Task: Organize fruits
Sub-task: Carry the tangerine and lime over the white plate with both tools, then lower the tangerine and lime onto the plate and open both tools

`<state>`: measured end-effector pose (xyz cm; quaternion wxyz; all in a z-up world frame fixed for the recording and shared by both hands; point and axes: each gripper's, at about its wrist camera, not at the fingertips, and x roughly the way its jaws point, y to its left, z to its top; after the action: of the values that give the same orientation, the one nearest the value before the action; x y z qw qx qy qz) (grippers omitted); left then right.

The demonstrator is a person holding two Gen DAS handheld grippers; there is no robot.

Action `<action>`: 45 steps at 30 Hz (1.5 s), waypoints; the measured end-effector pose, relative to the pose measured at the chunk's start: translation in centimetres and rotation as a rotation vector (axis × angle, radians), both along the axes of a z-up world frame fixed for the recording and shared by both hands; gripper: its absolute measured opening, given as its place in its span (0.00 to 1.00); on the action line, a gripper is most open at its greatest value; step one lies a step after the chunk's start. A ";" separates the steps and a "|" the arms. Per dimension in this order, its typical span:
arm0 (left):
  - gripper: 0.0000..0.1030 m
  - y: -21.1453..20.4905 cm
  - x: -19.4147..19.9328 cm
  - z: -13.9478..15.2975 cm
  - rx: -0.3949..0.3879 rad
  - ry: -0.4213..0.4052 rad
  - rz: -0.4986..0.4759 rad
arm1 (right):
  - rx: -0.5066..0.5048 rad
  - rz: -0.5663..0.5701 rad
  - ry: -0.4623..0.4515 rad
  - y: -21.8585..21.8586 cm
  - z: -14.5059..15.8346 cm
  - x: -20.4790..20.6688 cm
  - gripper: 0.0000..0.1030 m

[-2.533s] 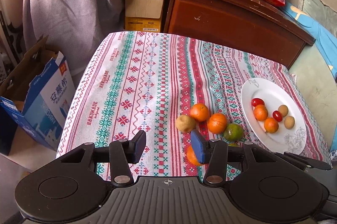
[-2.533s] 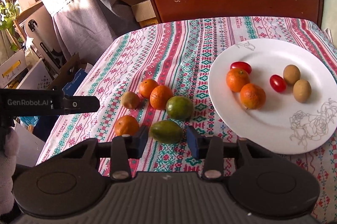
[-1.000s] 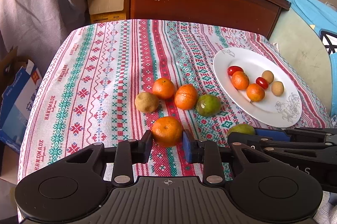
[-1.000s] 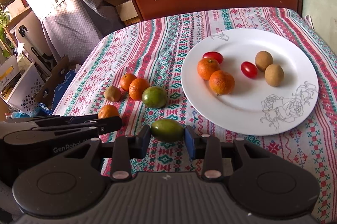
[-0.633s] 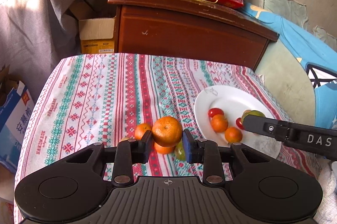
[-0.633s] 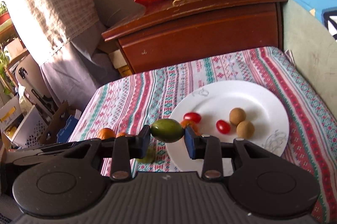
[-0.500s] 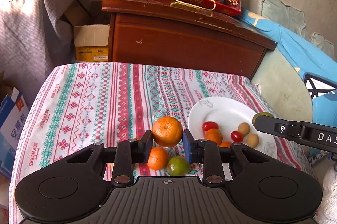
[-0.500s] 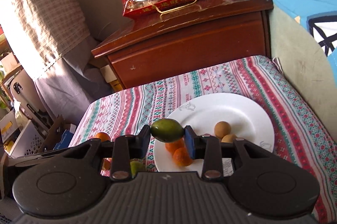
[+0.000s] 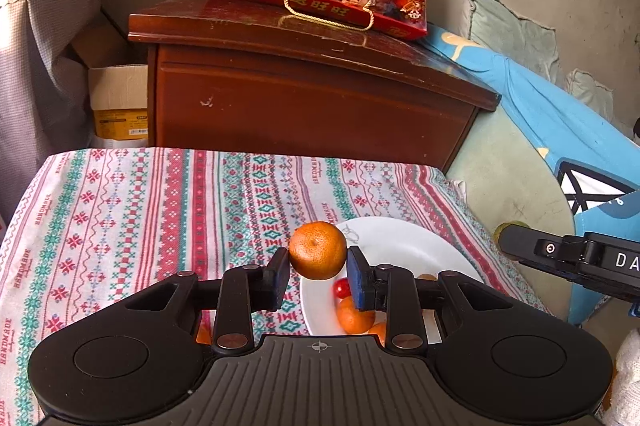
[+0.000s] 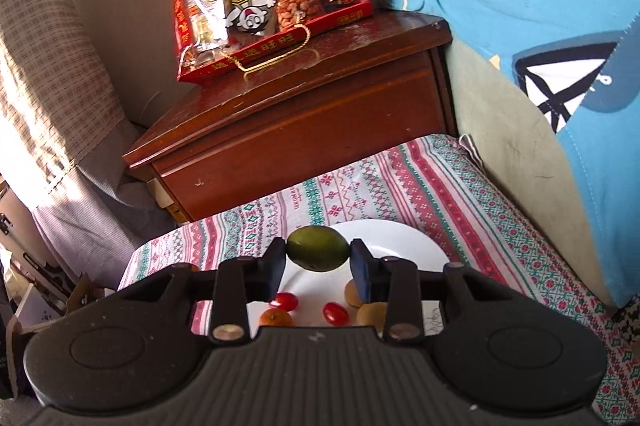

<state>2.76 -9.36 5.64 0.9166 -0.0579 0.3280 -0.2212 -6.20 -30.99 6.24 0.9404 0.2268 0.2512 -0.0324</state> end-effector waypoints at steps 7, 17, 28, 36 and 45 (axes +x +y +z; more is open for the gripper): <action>0.27 -2.2 1.4 -1.0 -0.002 0.006 -0.048 | 0.048 -0.069 0.081 -1.3 -2.3 1.1 0.34; 0.27 -5.0 2.7 -2.8 0.020 0.028 -0.109 | 0.080 -0.104 0.144 -1.6 -4.2 2.0 0.34; 0.34 -5.9 2.3 -2.2 0.031 0.006 -0.146 | 0.102 -0.107 0.131 -1.7 -4.1 2.0 0.38; 0.45 -3.7 1.8 1.3 0.032 0.017 -0.101 | 0.110 -0.080 0.107 -1.1 -3.1 1.5 0.48; 0.54 0.9 0.5 2.3 0.037 0.076 -0.030 | 0.040 -0.007 0.090 1.9 -2.1 0.8 0.57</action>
<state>3.26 -8.43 7.96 0.9009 -0.0443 0.3675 -0.2266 -5.37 -29.12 4.17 0.9233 0.2447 0.2931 -0.0410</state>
